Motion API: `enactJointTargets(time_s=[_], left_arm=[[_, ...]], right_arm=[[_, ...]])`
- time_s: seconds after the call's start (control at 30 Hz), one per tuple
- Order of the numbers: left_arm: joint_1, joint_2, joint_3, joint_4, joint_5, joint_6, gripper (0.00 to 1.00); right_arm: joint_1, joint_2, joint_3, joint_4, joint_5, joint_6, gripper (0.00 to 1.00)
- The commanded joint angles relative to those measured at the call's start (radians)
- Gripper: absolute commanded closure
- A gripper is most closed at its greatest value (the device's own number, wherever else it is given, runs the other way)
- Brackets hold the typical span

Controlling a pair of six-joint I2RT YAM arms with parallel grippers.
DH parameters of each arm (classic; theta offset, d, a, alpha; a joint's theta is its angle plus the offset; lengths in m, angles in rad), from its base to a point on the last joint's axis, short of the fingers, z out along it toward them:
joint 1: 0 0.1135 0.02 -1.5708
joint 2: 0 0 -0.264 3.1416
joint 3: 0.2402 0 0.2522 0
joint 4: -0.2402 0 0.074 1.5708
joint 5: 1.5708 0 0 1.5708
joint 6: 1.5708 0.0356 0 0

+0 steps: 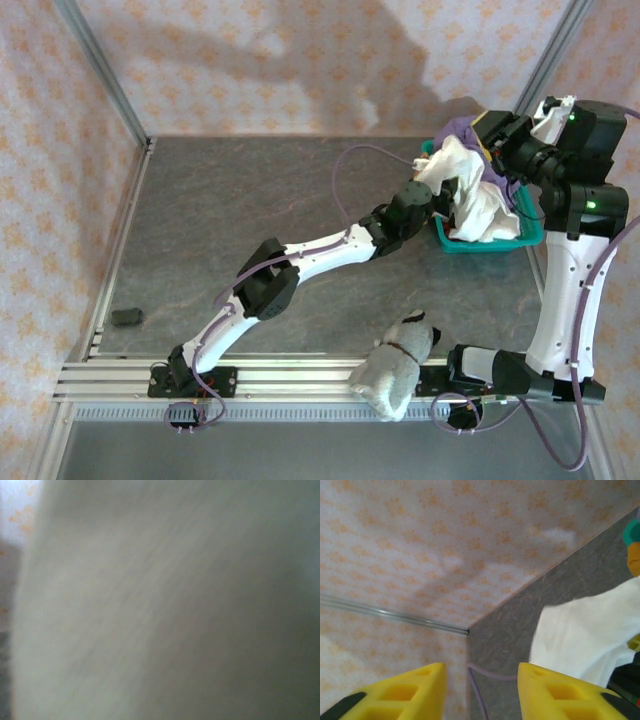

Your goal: Fold and stack the t-shirts

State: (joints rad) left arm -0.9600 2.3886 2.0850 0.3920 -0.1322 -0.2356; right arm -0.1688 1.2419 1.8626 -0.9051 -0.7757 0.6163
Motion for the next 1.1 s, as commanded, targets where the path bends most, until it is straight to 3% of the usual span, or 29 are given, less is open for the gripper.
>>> enactJointTargets(time_s=[0.0,0.17,0.47,0.63,0.83,0.97,1.07], left_arm=[[0.002,-0.160,-0.037,0.074,-0.018,0.026,0.90],[0.004,-0.249,-0.015,-0.019,-0.024,0.106,0.90],[0.012,-0.365,0.043,-0.044,-0.181,0.455,0.89],[0.040,-0.439,0.162,-0.227,-0.223,0.493,0.89],[0.086,-0.598,0.136,-0.311,-0.260,0.568,0.89],[0.136,-0.680,0.096,-0.366,-0.416,0.679,0.88],[0.195,-0.761,0.045,-0.475,-0.461,0.652,0.88]], right_arm=[[0.006,-0.024,0.025,-0.018,0.077,-0.026,0.44],[0.005,-0.038,0.014,-0.079,0.192,-0.076,0.31],[0.003,-0.111,-0.186,-0.044,0.208,-0.097,0.29],[0.002,-0.124,-0.239,-0.075,0.210,-0.138,0.28],[0.002,-0.157,-0.321,-0.058,0.184,-0.148,0.19],[0.002,-0.165,-0.385,-0.048,0.149,-0.156,0.19],[0.003,-0.162,-0.440,-0.025,0.103,-0.154,0.19]])
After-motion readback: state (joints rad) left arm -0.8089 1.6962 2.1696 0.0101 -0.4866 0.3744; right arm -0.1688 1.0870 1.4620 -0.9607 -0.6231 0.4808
